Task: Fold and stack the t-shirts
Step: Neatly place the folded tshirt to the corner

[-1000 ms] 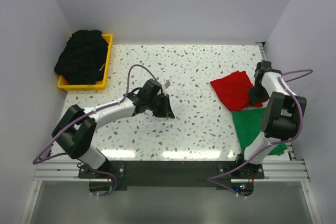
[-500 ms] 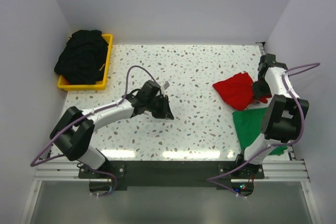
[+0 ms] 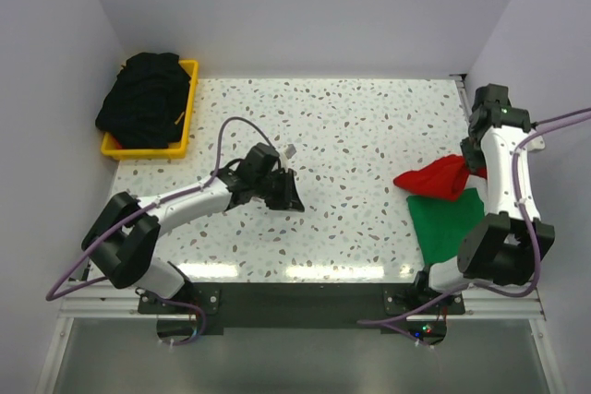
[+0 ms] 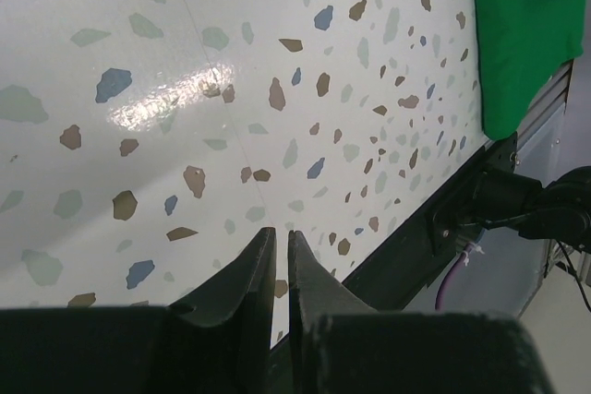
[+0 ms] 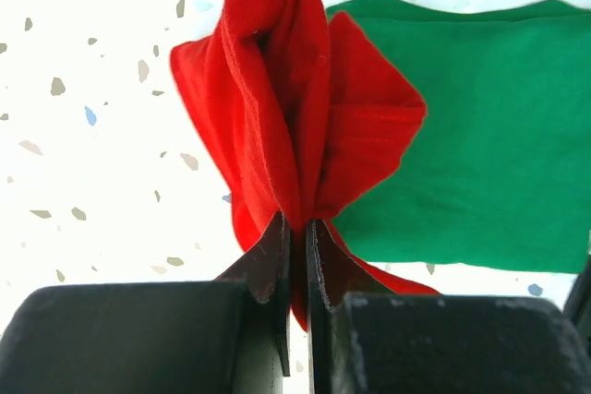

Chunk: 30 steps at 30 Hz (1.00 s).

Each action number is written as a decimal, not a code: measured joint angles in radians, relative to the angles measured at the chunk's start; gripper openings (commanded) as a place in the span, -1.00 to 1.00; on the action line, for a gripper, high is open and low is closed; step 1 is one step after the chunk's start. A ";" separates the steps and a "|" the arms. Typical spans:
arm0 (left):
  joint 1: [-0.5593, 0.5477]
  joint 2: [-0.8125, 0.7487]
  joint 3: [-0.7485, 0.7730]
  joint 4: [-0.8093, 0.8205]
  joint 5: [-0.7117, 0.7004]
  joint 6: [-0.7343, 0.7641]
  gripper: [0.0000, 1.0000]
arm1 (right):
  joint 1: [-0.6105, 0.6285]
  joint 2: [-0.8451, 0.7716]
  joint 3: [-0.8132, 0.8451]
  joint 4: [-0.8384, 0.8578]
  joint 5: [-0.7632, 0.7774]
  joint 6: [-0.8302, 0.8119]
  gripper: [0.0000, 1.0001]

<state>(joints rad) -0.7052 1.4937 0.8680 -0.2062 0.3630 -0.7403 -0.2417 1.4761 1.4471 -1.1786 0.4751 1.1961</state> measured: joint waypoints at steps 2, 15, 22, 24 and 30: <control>-0.004 0.000 -0.001 0.001 0.000 0.000 -0.70 | 0.000 -0.023 0.000 -0.014 0.006 -0.009 -1.00; -0.038 0.000 -0.003 0.003 -0.003 -0.008 -0.70 | -0.001 -0.157 -0.010 -0.050 0.011 -0.065 -1.00; -0.045 0.000 -0.003 0.003 -0.009 -0.008 -0.70 | -0.002 -0.182 -0.009 -0.068 0.012 -0.090 -1.00; -0.047 0.000 -0.003 0.003 -0.010 -0.008 -0.70 | -0.002 -0.188 -0.006 -0.074 0.013 -0.095 -1.00; -0.049 0.000 -0.003 0.003 -0.012 -0.008 -0.70 | -0.002 -0.203 0.029 -0.080 0.018 -0.109 -1.00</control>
<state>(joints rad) -0.7544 1.4937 0.8654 -0.2035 0.3508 -0.7486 -0.2436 1.2728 1.4761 -1.2591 0.4934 1.0866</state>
